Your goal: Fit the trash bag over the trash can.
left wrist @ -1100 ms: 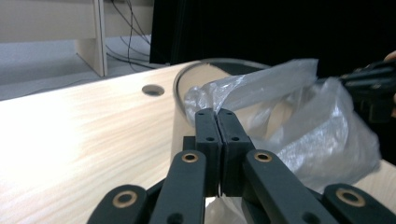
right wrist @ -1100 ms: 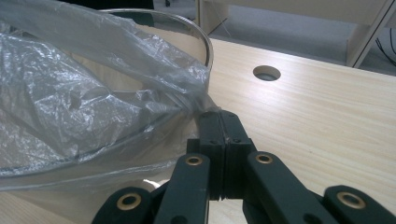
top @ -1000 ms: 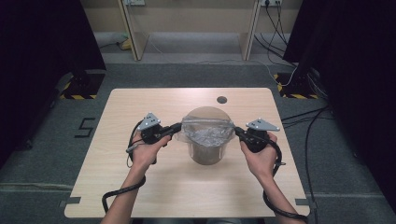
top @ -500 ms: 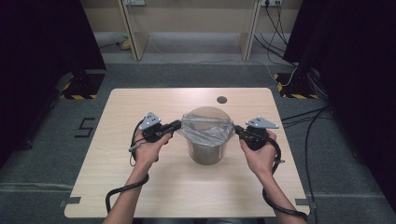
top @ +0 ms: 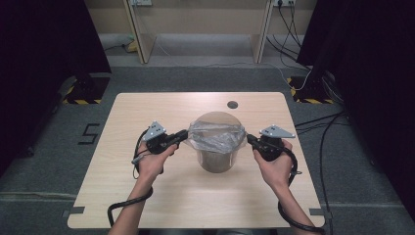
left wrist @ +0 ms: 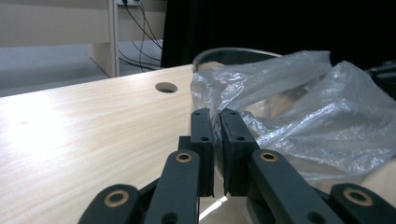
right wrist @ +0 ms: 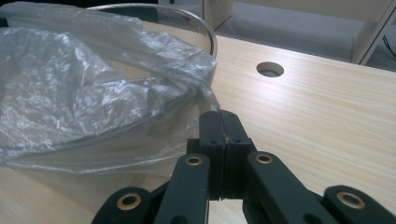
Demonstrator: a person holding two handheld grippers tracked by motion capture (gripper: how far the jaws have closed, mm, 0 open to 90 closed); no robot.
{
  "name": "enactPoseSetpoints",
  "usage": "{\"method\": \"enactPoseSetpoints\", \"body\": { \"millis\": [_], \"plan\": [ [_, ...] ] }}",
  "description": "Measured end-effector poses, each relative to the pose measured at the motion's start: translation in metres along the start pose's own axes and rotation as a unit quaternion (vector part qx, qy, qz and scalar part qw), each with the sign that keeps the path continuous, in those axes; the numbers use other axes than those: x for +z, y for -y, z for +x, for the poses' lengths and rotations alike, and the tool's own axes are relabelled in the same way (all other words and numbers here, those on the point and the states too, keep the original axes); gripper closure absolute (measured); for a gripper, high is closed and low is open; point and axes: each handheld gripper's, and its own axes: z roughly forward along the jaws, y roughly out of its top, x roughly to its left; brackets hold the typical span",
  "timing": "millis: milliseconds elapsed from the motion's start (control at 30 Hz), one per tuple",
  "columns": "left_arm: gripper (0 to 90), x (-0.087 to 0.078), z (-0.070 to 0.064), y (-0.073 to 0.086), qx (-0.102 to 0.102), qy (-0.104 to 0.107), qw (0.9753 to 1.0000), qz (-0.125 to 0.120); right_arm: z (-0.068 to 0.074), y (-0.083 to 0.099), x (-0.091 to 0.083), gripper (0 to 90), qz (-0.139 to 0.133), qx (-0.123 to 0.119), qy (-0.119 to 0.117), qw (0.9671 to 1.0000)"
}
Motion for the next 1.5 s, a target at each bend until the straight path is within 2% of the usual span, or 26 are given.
{"method": "enactPoseSetpoints", "body": {
  "millis": [67, 100, 133, 167, 233, 400, 467, 533, 600, 700, 800, 900, 1000, 1033, 1133, 1233, 1367, 1433, 1467, 1500],
  "plan": [
    [80.3, -0.004, 0.000, 0.000, -0.006, 0.006, 1.0000, 0.001, 0.000, -0.001, -0.006, 89.5, -0.002, -0.003, 0.001, 1.0000],
    [74.4, -0.005, -0.001, 0.000, -0.021, 0.006, 0.9998, 0.000, 0.000, -0.001, -0.007, 89.5, -0.003, -0.002, 0.001, 1.0000],
    [64.8, -0.005, -0.001, 0.000, -0.027, 0.001, 0.9996, -0.001, 0.000, -0.002, -0.008, 89.5, -0.005, -0.003, 0.002, 1.0000],
    [55.8, -0.007, -0.003, -0.001, -0.027, -0.004, 0.9996, -0.006, 0.000, -0.003, -0.008, 89.5, -0.005, -0.004, 0.003, 1.0000],
    [45.6, -0.011, -0.005, -0.001, -0.034, -0.007, 0.9993, -0.013, 0.001, -0.004, -0.008, 89.5, -0.004, -0.004, 0.003, 1.0000],
    [38.0, -0.029, -0.012, 0.004, -0.056, -0.008, 0.9981, -0.022, 0.003, -0.002, -0.007, 89.5, -0.006, -0.002, 0.007, 1.0000],
    [37.5, -0.037, -0.017, 0.007, -0.053, -0.014, 0.9981, -0.026, 0.004, -0.002, -0.007, 89.5, -0.005, -0.005, 0.009, 0.9999],
    [37.9, -0.040, -0.024, 0.010, -0.063, -0.005, 0.9979, -0.017, 0.005, -0.001, -0.006, 89.5, -0.004, -0.006, 0.010, 0.9999],
    [38.1, -0.039, -0.029, 0.014, -0.091, 0.024, 0.9956, -0.010, 0.006, -0.001, -0.006, 89.5, -0.005, -0.006, 0.009, 0.9999],
    [38.8, -0.031, -0.033, 0.020, -0.107, 0.048, 0.9931, -0.004, 0.007, -0.002, -0.006, 89.5, -0.007, -0.008, 0.010, 0.9999],
    [39.0, -0.021, -0.037, 0.022, -0.131, 0.077, 0.9884, -0.001, 0.009, -0.002, -0.006, 89.5, -0.006, -0.010, 0.010, 0.9999],
    [41.9, -0.015, -0.041, 0.020, -0.142, 0.093, 0.9855, 0.000, 0.008, -0.002, -0.007, 89.5, -0.005, -0.010, 0.011, 0.9999],
    [46.1, -0.010, -0.044, 0.021, -0.160, 0.108, 0.9812, 0.008, 0.007, -0.002, -0.007, 89.5, -0.006, -0.010, 0.012, 0.9999],
    [47.5, -0.008, -0.045, 0.023, -0.169, 0.113, 0.9790, 0.012, 0.007, -0.002, -0.007, 89.5, -0.006, -0.010, 0.012, 0.9999],
    [53.4, -0.004, -0.046, 0.025, -0.183, 0.112, 0.9765, 0.016, 0.007, -0.003, -0.007, 89.4, -0.007, -0.010, 0.012, 0.9999],
    [59.8, -0.003, -0.046, 0.025, -0.184, 0.111, 0.9766, 0.013, 0.008, -0.003, -0.008, 89.4, -0.008, -0.011, 0.011, 0.9998],
    [73.6, -0.003, -0.045, 0.023, -0.173, 0.103, 0.9794, 0.007, 0.007, -0.002, -0.007, 89.4, -0.007, -0.010, 0.011, 0.9999],
    [83.4, -0.003, -0.044, 0.023, -0.162, 0.101, 0.9816, 0.006, 0.007, -0.002, -0.007, 89.4, -0.008, -0.010, 0.012, 0.9999],
    [89.0, -0.003, -0.044, 0.023, -0.162, 0.101, 0.9816, 0.002, 0.007, -0.002, -0.007, 89.4, -0.008, -0.010, 0.012, 0.9999],
    [89.4, -0.003, -0.043, 0.023, -0.159, 0.100, 0.9822, 0.005, 0.007, -0.001, -0.007, 89.5, -0.007, -0.010, 0.011, 0.9999]
  ]
}}
